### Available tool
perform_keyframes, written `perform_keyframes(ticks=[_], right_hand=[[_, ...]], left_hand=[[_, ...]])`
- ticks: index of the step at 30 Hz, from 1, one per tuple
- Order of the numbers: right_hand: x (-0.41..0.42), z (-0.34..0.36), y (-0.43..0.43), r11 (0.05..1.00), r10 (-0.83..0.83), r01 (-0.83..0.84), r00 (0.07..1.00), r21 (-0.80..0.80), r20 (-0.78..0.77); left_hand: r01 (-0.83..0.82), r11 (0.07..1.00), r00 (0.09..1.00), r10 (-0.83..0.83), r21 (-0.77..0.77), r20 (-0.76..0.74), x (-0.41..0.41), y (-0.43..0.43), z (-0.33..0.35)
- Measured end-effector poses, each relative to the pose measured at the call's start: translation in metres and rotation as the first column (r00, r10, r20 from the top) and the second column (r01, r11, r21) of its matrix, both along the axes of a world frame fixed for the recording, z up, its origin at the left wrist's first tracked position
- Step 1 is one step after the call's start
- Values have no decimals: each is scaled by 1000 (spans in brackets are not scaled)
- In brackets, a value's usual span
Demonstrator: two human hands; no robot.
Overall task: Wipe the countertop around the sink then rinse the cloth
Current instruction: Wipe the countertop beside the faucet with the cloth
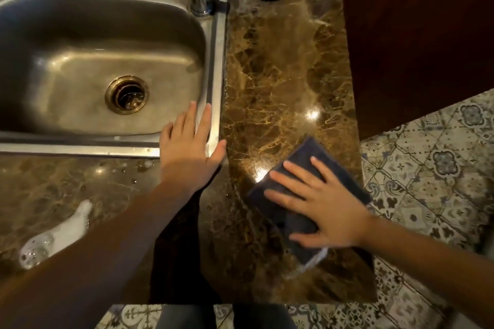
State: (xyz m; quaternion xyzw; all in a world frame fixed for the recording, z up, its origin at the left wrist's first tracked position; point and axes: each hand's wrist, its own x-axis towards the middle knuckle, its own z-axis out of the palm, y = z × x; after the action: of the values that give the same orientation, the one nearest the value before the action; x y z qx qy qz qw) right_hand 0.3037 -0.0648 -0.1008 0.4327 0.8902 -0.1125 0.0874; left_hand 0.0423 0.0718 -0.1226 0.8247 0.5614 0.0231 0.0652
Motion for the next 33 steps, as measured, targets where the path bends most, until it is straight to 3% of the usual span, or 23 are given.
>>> perform_keyframes(ticks=[2,5,10,12,14,19,26,33], right_hand=[[20,-3,36,999,-40,40,999,18,-13],[41,-8,104,960,-274,276,960,52,-52],[39,-16,224,703,-689,700,714,122,-125],[25,-20,251,610,-773,781,624,135,-116],[15,-20,260,579,-798,805,592,130,-109],[-15,-16,217,679,-716,721,692,140,-94],[-66,-8,70,857,-497,508,858,80,-125],[-23,6,-61,998,-56,55,998,-22,-25]], left_hand=[[13,1000,1000,-12,2,-9,0,0,1],[3,999,1000,-4,-54,-21,0,5,5],[18,997,1000,-19,-72,-10,0,4,6],[12,997,1000,-13,-72,-10,0,4,6],[9,998,1000,-9,-66,4,2,5,5],[12,999,998,-11,-34,54,4,6,4],[6,1000,995,-6,-1,97,4,6,3],[26,1000,1000,-26,-17,13,1,1,7]])
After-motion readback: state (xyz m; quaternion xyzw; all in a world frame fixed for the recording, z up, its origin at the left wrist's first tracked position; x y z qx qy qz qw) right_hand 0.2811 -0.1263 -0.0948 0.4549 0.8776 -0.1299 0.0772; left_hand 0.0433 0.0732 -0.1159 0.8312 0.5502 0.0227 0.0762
